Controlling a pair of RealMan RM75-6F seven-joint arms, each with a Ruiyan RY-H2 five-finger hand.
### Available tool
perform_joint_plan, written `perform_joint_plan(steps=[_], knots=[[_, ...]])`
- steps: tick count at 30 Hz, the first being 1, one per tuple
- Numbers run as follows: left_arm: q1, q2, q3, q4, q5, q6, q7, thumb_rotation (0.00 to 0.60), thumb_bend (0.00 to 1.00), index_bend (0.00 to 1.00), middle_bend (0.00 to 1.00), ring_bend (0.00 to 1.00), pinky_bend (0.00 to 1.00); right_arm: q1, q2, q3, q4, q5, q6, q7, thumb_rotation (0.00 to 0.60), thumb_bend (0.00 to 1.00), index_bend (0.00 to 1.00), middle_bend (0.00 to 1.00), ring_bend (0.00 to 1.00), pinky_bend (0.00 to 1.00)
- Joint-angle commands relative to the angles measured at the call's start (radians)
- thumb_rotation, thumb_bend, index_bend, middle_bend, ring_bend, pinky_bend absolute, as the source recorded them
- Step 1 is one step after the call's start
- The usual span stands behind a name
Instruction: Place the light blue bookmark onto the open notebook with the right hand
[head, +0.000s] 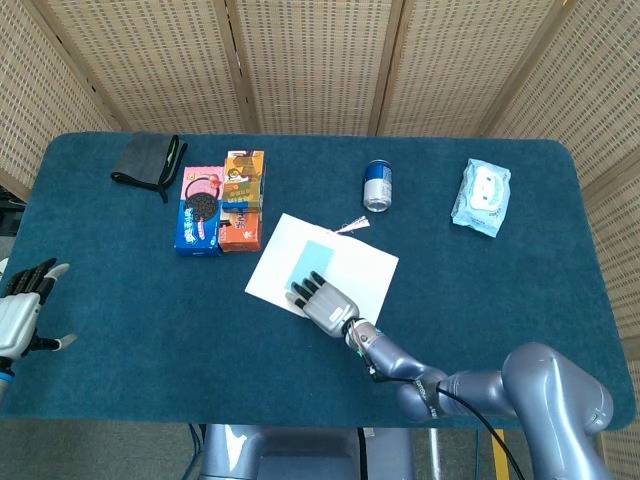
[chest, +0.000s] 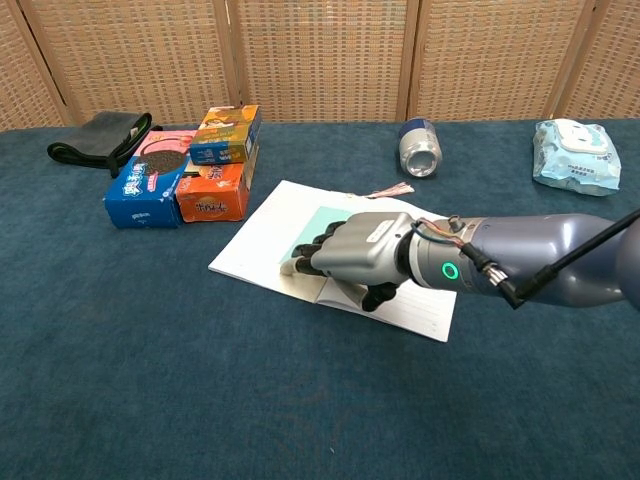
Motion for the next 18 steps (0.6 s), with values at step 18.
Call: perform_joint_plan(steps=[18], knots=[[0.001,-0.001,0.001,-0.003,-0.001,0.003,0.004,0.6,0.03,0.0,0.0,0.0,0.0,-0.021,0.006,0.013,0.021,-0.087,0.006,0.041,0.6,1.0,0.0,0.0,0.0,0.0]])
